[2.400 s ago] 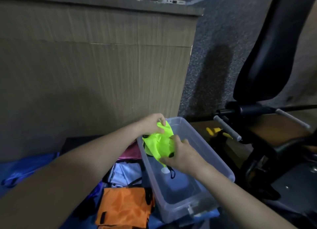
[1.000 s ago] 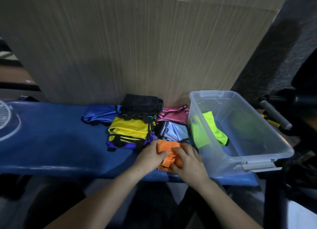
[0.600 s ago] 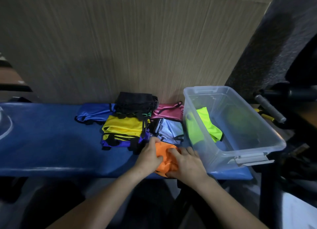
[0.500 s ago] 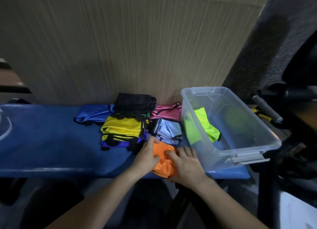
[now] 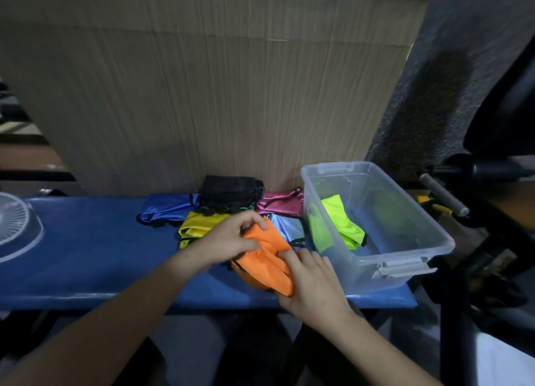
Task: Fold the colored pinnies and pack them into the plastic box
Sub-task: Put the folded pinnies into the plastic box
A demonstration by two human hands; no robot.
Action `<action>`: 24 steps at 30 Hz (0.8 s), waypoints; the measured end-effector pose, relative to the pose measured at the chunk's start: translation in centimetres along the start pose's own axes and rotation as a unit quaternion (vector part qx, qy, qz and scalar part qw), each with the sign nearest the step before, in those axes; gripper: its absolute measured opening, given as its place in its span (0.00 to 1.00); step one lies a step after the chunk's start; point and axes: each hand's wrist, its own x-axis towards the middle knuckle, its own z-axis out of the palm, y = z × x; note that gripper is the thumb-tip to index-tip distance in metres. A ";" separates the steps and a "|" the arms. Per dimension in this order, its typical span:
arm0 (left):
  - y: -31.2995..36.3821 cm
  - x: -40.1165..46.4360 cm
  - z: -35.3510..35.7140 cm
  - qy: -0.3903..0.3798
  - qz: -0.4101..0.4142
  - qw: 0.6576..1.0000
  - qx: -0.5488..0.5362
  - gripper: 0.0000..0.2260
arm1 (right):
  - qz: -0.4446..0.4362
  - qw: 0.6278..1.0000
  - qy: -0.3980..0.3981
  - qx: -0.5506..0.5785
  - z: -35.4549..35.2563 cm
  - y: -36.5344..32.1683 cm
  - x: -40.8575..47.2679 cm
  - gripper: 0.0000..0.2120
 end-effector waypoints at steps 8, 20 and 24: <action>11.8 4.0 -2.5 -0.047 0.077 0.996 -0.017 0.14 | 0.047 0.992 0.117 0.009 -9.9 1.7 1.4 0.29; 14.3 19.1 6.1 -0.097 0.114 0.986 0.073 0.16 | 0.169 0.984 0.015 -0.061 -11.7 13.1 5.5 0.29; 12.2 23.5 7.6 -0.105 0.080 0.986 0.106 0.16 | 0.183 0.982 -0.028 -0.043 -10.0 15.6 7.8 0.27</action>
